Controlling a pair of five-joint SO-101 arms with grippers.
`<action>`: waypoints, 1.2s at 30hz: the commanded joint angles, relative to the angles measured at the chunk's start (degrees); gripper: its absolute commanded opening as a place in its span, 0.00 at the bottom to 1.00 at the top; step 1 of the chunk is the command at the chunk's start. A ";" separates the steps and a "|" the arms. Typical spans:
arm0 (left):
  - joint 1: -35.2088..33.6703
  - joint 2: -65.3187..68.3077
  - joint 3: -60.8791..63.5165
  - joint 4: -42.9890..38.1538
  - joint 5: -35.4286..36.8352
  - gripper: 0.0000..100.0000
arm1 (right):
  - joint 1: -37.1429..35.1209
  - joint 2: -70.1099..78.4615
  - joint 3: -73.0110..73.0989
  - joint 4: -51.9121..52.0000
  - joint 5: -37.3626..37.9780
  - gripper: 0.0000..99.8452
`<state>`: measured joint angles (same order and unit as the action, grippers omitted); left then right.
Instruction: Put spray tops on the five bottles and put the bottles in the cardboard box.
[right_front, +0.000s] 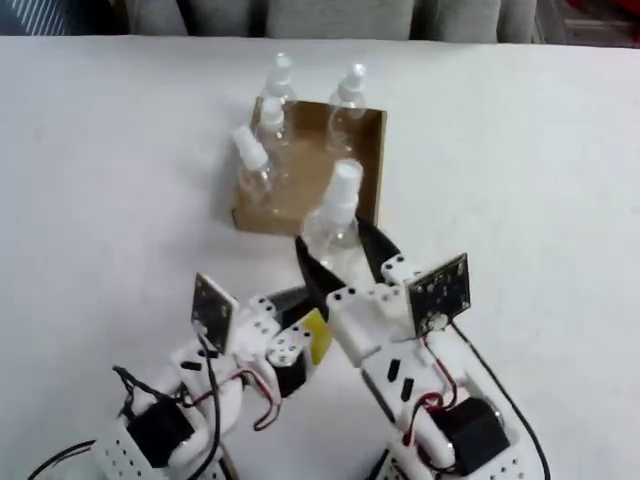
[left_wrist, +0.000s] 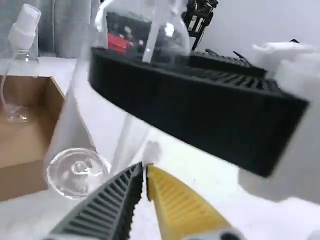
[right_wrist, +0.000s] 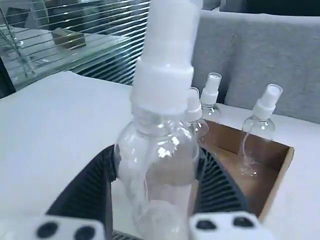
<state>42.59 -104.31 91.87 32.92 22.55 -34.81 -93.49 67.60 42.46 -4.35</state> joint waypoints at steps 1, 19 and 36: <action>-1.36 -0.31 -0.44 -2.55 -0.62 0.02 | -1.19 -0.48 -5.36 6.11 -2.46 0.02; -3.65 -0.48 -4.75 13.71 -8.79 0.02 | 9.98 6.46 -2.90 -5.05 -2.90 0.02; -46.02 -0.40 5.10 17.93 -21.54 0.02 | 16.84 40.04 -4.04 -35.30 -1.05 0.02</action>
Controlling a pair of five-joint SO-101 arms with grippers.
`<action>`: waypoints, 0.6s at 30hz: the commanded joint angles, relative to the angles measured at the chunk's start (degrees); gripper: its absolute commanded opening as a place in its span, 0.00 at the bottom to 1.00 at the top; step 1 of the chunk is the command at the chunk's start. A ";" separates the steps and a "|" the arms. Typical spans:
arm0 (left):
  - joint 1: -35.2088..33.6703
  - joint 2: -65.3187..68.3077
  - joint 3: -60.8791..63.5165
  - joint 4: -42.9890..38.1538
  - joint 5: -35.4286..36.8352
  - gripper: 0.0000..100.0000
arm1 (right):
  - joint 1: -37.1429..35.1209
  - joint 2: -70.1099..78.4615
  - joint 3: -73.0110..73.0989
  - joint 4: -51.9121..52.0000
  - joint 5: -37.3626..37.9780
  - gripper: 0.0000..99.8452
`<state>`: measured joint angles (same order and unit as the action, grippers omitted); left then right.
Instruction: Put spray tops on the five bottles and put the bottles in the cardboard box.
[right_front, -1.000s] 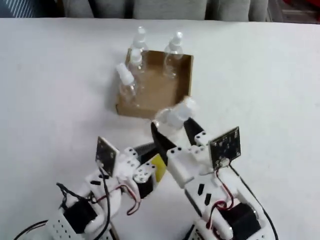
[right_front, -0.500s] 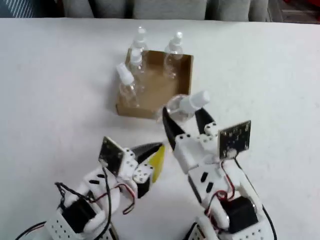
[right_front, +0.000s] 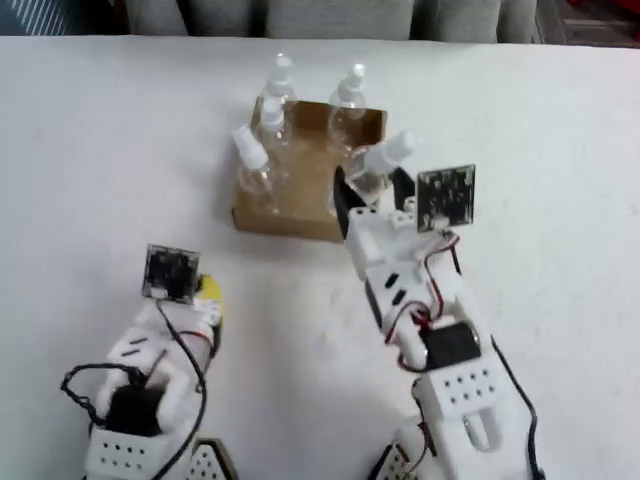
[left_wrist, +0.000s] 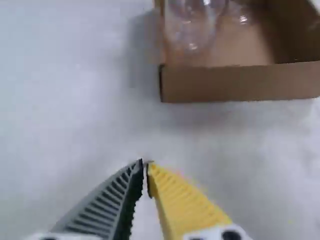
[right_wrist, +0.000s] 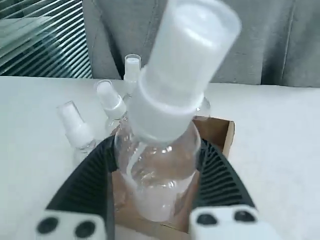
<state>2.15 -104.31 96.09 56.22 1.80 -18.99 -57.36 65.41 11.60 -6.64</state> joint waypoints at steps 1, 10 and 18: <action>-6.99 -0.40 0.88 -5.01 -0.79 0.02 | 1.10 5.76 -2.20 -5.49 1.85 0.02; -10.07 -0.40 0.88 1.41 -5.89 0.02 | 1.27 22.90 -9.23 -13.14 2.46 0.02; -9.89 -0.31 0.88 1.58 -10.81 0.02 | 1.63 40.04 -18.81 -16.57 2.55 0.02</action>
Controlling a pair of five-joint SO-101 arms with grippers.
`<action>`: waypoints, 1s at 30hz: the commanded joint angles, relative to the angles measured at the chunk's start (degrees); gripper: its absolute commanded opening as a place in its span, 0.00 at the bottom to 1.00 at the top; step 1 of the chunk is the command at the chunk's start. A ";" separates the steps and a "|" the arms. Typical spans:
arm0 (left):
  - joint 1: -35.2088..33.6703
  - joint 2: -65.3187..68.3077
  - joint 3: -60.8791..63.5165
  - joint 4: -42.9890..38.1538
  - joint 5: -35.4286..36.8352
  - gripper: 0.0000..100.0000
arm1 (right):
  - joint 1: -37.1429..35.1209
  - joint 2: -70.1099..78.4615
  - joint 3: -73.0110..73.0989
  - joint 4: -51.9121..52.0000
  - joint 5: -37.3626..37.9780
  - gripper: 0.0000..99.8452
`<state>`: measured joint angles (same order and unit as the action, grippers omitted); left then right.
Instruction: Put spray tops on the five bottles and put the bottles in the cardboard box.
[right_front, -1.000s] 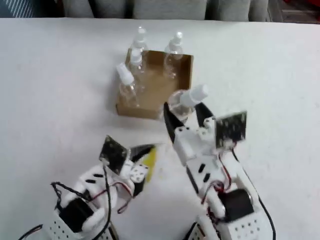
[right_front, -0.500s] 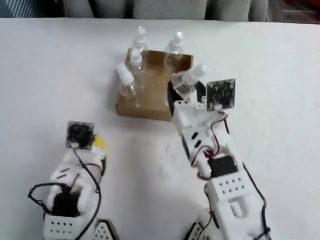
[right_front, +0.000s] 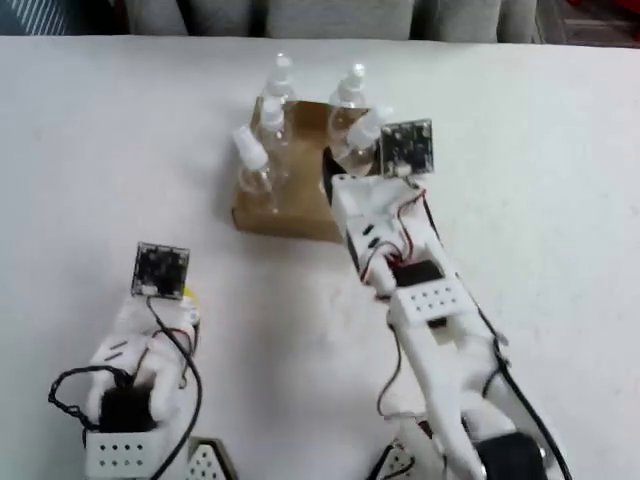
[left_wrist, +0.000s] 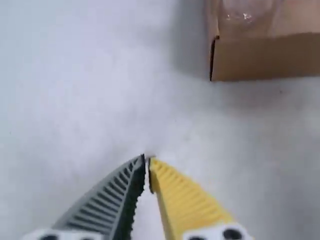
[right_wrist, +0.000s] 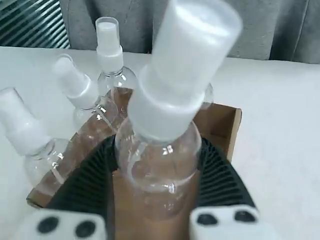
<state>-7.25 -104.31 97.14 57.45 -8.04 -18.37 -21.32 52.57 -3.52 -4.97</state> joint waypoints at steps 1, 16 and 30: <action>-0.48 -0.31 -0.18 0.35 -0.97 0.02 | 1.36 5.93 -7.38 -1.45 0.88 0.02; -0.48 -0.31 -0.18 0.35 -1.05 0.02 | 4.35 25.10 -19.60 -1.45 1.14 0.02; -0.75 -0.31 -0.18 0.35 -1.05 0.02 | 4.18 28.44 -19.78 -1.45 1.32 0.02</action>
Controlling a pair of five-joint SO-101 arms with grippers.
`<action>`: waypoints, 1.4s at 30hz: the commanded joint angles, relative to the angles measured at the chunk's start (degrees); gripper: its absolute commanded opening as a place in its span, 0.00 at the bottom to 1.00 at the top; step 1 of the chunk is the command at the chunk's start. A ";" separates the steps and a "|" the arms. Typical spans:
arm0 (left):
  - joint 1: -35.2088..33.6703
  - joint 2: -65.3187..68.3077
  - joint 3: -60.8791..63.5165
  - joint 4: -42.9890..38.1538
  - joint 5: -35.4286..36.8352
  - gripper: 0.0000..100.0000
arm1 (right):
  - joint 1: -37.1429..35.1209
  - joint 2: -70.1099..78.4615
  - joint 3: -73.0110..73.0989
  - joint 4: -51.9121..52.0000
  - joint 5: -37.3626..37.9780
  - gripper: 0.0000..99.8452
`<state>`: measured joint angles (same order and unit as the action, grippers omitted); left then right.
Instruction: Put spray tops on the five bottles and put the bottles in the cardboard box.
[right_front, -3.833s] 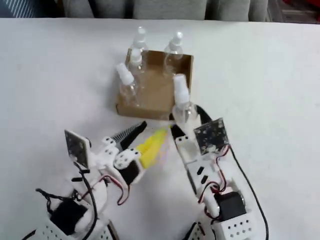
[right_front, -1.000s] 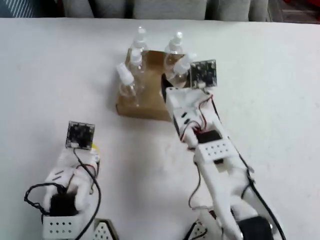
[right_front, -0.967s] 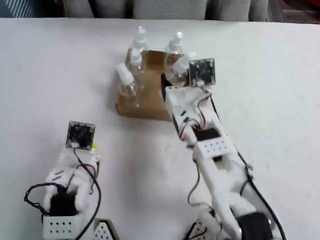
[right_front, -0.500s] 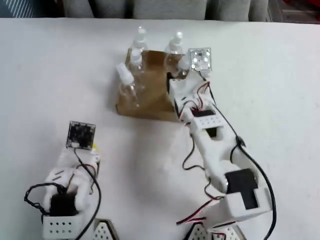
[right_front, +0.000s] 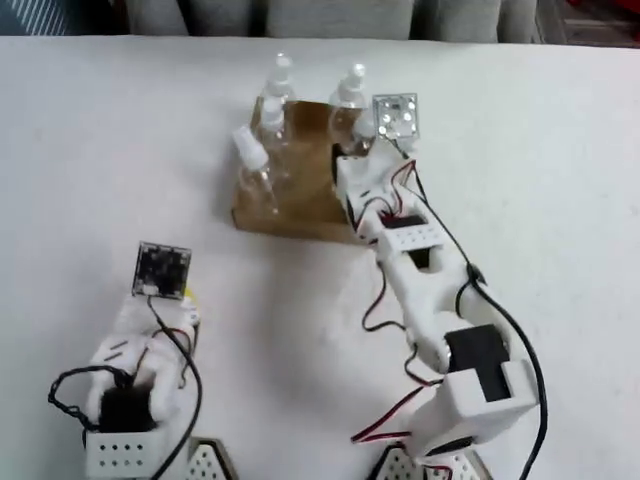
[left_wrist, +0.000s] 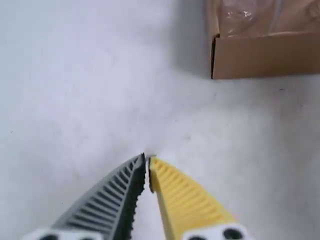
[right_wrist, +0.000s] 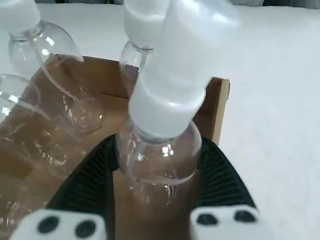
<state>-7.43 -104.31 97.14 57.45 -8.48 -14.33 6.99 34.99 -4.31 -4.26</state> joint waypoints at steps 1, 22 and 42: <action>-0.57 -0.31 -0.18 0.35 -0.62 0.02 | 0.13 0.31 -2.20 -0.66 0.62 0.02; -0.57 -0.31 -0.18 0.70 -0.62 0.02 | -1.36 1.80 -2.20 -0.66 5.80 0.07; -0.57 -0.31 -0.18 0.70 -0.62 0.02 | -1.45 1.54 -2.20 -0.40 5.80 0.24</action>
<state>-7.60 -104.31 97.14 57.63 -8.57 -15.56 9.63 34.11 -4.31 1.19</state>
